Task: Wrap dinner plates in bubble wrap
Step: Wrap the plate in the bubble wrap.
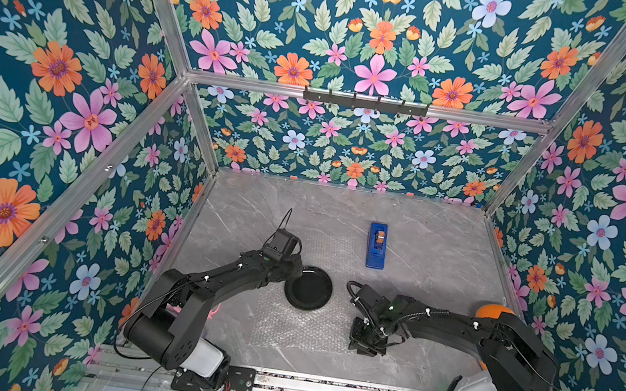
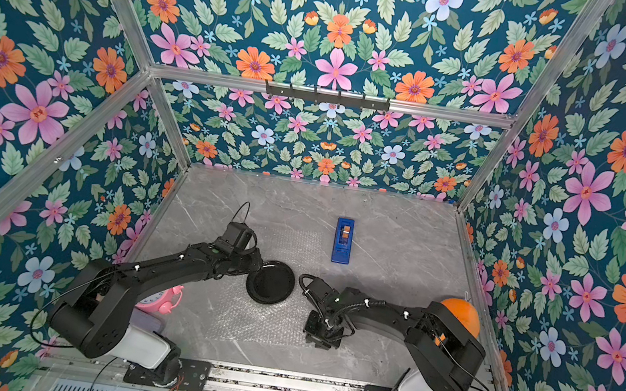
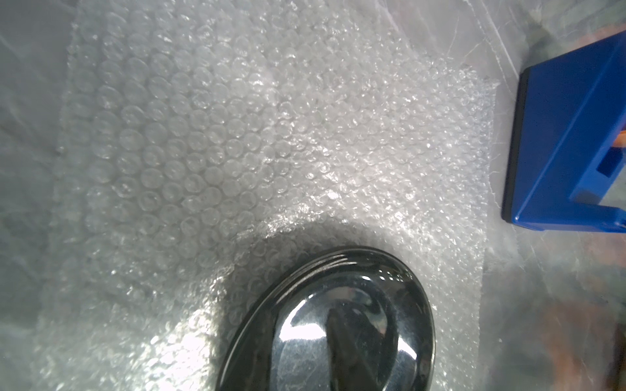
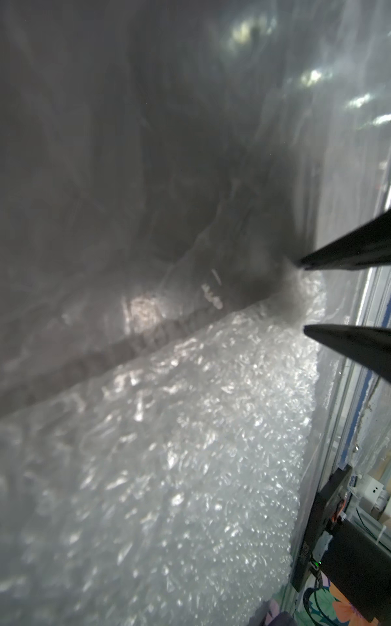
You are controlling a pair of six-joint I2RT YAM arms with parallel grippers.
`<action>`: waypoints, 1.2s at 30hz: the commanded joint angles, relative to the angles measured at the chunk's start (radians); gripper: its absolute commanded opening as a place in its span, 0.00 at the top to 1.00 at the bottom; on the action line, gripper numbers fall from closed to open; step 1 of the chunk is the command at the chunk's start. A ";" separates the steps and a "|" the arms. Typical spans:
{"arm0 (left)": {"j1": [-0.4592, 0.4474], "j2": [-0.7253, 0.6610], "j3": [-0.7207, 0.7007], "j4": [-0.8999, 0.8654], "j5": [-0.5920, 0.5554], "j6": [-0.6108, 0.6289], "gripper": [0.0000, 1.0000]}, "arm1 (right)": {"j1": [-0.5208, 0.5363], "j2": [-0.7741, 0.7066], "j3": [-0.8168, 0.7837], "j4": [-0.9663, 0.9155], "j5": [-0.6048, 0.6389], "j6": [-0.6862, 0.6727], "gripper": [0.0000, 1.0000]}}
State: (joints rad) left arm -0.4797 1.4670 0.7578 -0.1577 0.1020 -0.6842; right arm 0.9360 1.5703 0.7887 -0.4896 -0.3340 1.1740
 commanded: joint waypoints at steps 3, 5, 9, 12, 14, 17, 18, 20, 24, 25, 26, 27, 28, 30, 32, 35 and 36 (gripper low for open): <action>0.000 -0.001 -0.002 -0.010 -0.015 0.008 0.70 | 0.001 0.035 -0.012 0.055 -0.007 0.020 0.78; 0.001 0.001 0.000 -0.017 -0.018 0.011 0.71 | 0.000 0.023 -0.003 0.025 0.016 0.016 0.88; 0.001 -0.007 -0.004 -0.016 -0.018 0.006 0.71 | 0.009 -0.041 0.029 -0.034 0.052 -0.001 1.00; 0.001 -0.012 0.000 -0.025 -0.024 0.007 0.71 | 0.020 -0.090 0.103 -0.088 0.069 -0.038 1.00; 0.001 -0.021 0.004 -0.036 -0.028 0.006 0.72 | 0.019 -0.088 0.186 -0.114 0.083 -0.076 1.00; 0.001 -0.048 -0.008 -0.031 -0.030 -0.004 0.73 | -0.001 -0.010 0.326 -0.159 0.085 -0.144 1.00; 0.001 -0.055 -0.014 -0.029 -0.031 -0.008 0.73 | -0.009 0.026 0.368 -0.169 0.077 -0.163 1.00; 0.001 -0.071 -0.028 -0.031 -0.033 -0.019 0.74 | -0.021 0.134 0.475 -0.193 0.059 -0.209 1.00; 0.001 -0.106 -0.074 -0.021 -0.030 -0.054 0.79 | -0.033 0.324 0.681 -0.236 0.018 -0.283 1.00; 0.001 -0.117 -0.089 -0.015 -0.027 -0.067 0.81 | -0.035 0.377 0.741 -0.260 0.008 -0.301 1.00; 0.000 -0.128 -0.104 -0.011 -0.022 -0.081 0.83 | -0.036 0.427 0.800 -0.283 -0.001 -0.318 1.00; 0.001 -0.138 -0.116 -0.006 -0.018 -0.092 0.85 | -0.038 0.465 0.845 -0.300 -0.007 -0.329 1.00; 0.001 -0.151 -0.132 -0.001 -0.011 -0.108 0.87 | -0.043 0.507 0.894 -0.316 -0.015 -0.338 1.00; 0.001 -0.179 -0.167 0.027 0.008 -0.133 0.89 | -0.048 0.569 0.971 -0.332 -0.037 -0.354 1.00; 0.000 -0.207 -0.202 0.058 0.034 -0.161 0.91 | -0.054 0.623 1.039 -0.350 -0.055 -0.365 1.00; 0.000 -0.227 -0.226 0.083 0.067 -0.191 0.92 | -0.061 0.683 1.107 -0.363 -0.076 -0.371 1.00; 0.000 -0.233 -0.233 0.093 0.080 -0.200 0.92 | -0.066 0.698 1.121 -0.362 -0.084 -0.370 1.00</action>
State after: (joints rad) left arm -0.4797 1.2476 0.5365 -0.1192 0.1368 -0.8398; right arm 0.8742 2.2417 1.8763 -0.8021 -0.3813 0.8261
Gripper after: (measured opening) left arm 0.078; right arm 0.068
